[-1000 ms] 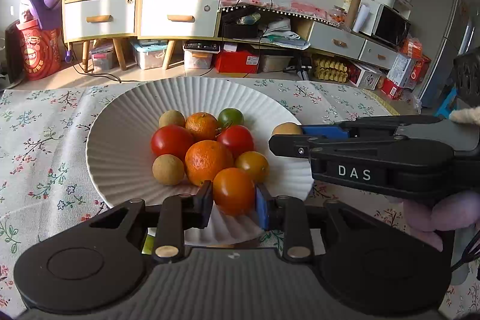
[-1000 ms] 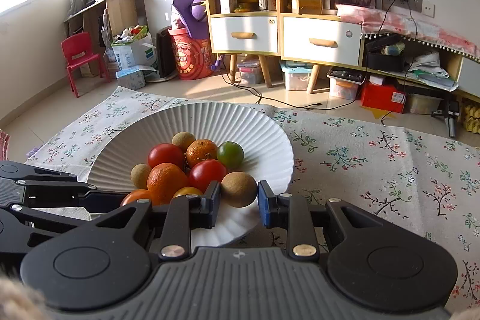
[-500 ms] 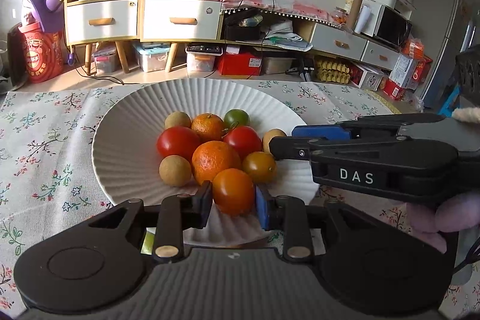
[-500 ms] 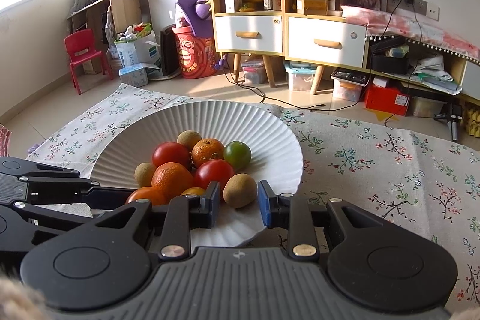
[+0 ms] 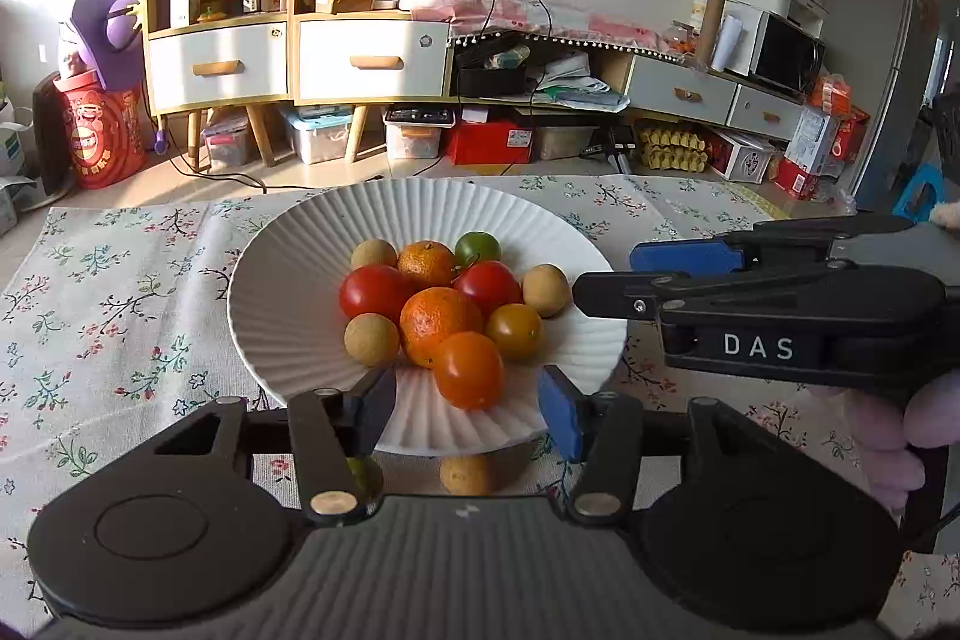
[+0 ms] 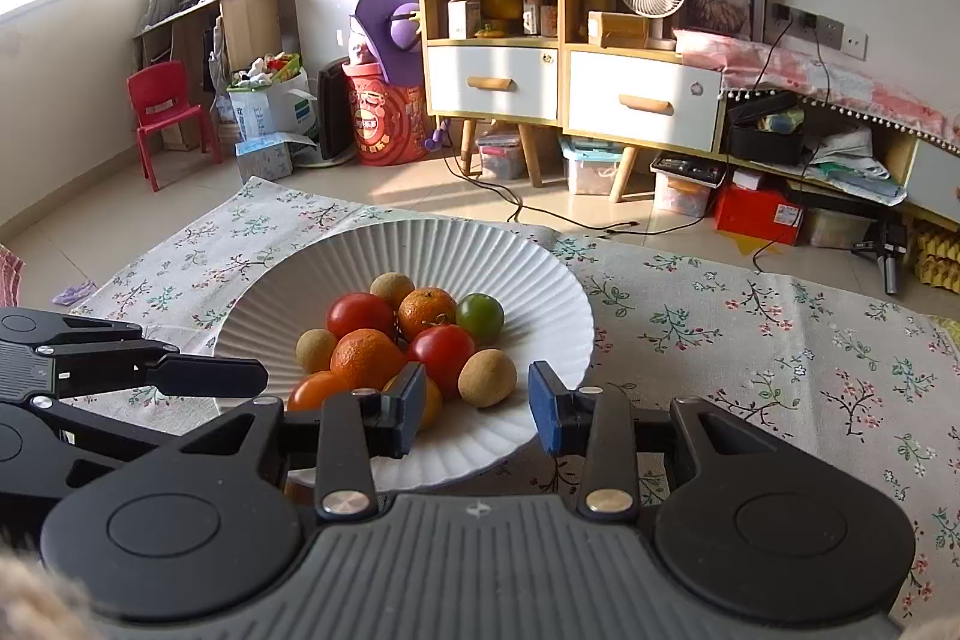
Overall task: Organize fruits
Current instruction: 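Open both tools to release the orange tomato and kiwi into the plate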
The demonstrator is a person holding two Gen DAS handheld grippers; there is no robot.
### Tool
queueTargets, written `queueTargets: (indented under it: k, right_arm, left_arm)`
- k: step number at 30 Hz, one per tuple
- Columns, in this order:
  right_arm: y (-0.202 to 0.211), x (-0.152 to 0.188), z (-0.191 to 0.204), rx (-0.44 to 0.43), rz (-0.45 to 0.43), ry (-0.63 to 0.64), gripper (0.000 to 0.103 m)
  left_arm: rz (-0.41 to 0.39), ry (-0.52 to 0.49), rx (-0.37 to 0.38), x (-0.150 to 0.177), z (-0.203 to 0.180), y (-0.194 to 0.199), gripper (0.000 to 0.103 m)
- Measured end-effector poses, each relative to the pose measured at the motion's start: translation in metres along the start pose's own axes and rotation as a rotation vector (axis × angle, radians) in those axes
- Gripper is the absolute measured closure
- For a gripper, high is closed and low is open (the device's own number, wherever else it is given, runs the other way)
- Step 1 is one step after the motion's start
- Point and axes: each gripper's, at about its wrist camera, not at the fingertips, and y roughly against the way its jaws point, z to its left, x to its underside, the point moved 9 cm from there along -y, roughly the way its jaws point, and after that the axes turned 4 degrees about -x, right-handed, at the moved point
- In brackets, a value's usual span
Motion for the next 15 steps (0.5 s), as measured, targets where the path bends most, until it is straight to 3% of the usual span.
queueTargets:
  k: [9,15]
  right_arm:
    - [0.019,0.012,0.011,-0.013,0.005,-0.015,0.045]
    - [0.025,0.032,0.018,-0.017,0.010,-0.069,0.023]
  left_arm:
    - [0.015,-0.021,-0.060,0.014,0.019,0.022,0.027]
    - [0.025,0.011,-0.083,0.031,0.036,0.025,0.010]
